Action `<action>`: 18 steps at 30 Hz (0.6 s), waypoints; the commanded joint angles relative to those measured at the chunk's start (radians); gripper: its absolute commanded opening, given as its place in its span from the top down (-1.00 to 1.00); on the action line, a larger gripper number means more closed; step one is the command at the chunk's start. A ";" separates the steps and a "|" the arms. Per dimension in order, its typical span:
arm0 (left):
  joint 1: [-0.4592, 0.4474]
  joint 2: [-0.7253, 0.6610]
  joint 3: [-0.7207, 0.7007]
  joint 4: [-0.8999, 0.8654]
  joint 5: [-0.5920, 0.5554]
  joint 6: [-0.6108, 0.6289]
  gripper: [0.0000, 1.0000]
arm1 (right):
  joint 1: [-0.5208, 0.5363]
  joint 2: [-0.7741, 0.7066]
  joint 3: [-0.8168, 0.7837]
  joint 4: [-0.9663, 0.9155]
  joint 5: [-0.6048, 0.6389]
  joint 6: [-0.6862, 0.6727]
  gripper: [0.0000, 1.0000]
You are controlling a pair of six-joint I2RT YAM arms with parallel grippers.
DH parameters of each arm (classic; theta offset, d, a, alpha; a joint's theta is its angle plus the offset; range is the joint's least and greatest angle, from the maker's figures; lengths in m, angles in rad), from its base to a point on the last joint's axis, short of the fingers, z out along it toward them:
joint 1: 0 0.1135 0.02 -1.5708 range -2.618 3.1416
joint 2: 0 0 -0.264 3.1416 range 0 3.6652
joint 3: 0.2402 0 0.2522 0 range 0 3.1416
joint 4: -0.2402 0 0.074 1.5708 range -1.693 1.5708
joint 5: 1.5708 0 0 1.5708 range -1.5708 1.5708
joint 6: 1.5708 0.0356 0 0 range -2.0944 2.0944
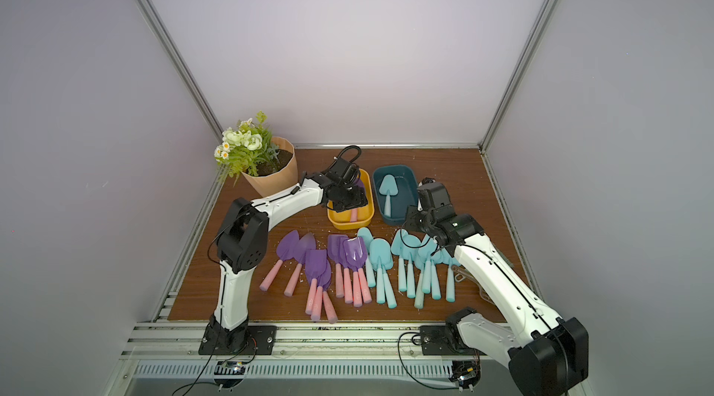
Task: Sort the small shovels by color and place them into the storage box
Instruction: Place the shovel in the storage box, then pick up the shovel from the center of the board.
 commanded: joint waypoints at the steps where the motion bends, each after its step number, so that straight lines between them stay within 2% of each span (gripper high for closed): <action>1: -0.019 -0.127 -0.028 -0.006 -0.123 0.059 -0.43 | 0.006 -0.015 -0.067 -0.015 -0.078 0.061 -0.02; 5: -0.060 -0.240 -0.171 0.059 -0.197 0.056 -0.44 | 0.006 -0.025 -0.152 -0.085 -0.004 0.169 0.00; 9: -0.075 -0.313 -0.323 0.128 -0.216 0.027 -0.44 | 0.007 -0.036 -0.199 -0.174 0.061 0.226 0.04; 18: -0.075 -0.306 -0.337 0.117 -0.212 0.040 -0.44 | 0.007 -0.043 -0.285 -0.242 -0.008 0.242 0.16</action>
